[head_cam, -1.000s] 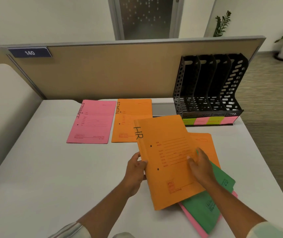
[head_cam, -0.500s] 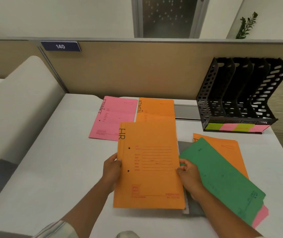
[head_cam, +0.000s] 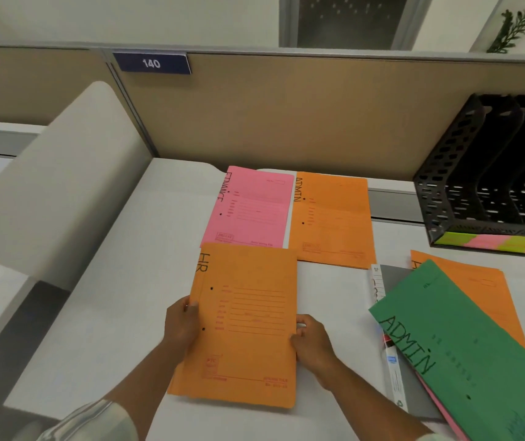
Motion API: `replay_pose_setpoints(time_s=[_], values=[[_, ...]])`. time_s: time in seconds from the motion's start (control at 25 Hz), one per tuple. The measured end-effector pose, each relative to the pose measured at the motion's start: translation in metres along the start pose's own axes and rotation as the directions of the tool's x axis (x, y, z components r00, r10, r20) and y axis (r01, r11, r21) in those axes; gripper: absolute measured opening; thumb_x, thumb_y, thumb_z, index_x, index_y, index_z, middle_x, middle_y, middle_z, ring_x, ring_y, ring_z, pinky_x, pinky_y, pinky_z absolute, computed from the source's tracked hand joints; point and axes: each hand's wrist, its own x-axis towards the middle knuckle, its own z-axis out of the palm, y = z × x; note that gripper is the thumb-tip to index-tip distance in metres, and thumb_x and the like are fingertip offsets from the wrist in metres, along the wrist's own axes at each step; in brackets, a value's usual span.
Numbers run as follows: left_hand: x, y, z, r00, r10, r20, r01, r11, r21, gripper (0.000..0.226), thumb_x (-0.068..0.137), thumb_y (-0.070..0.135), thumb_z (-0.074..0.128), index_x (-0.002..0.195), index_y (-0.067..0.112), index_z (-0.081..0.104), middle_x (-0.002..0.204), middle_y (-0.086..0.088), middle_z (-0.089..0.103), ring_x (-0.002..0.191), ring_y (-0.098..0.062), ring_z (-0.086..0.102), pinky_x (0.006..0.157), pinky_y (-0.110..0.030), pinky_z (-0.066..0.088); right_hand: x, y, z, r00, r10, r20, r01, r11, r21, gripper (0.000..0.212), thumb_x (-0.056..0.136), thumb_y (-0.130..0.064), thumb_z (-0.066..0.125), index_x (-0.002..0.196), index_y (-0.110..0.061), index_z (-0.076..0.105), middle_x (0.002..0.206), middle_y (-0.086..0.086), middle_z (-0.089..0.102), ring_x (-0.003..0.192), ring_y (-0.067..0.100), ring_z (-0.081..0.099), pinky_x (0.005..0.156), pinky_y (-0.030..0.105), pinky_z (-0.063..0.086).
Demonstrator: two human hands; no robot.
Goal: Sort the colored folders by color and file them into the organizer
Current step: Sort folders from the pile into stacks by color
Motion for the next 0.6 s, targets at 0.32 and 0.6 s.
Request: replay_pose_setpoints(time_s=[0.32,0.6], values=[[0.032,-0.015,-0.028,0.995,0.096,0.009,-0.096,0.986,0.139,0.030,0.108,0.022,0.042,0.110,0.011,0.070,0.100,-0.008,0.075,0.091,-0.033,0.072,0.085,-0.055,0.063,0.014,0.001,0.044,0.986,0.087,0.143,-0.086,0.996,-0.014,0.031,0.092,-0.015,0.063,0.122,-0.023,0.060,0.117,0.002,0.071,0.103,0.021,0.073,0.085,0.048,0.063],[0.043,-0.018,-0.019,0.983,0.085,-0.163,-0.006,0.901,0.434,0.026,0.110,0.021,0.041,0.107,0.012,0.065,0.107,-0.015,0.067,0.100,-0.039,0.066,0.092,-0.062,0.057,0.016,-0.007,0.055,0.998,-0.050,0.043,0.063,0.914,-0.400,0.013,0.095,-0.018,0.056,0.104,-0.018,0.066,0.097,-0.008,0.069,0.083,0.007,0.067,0.070,0.021,0.056]])
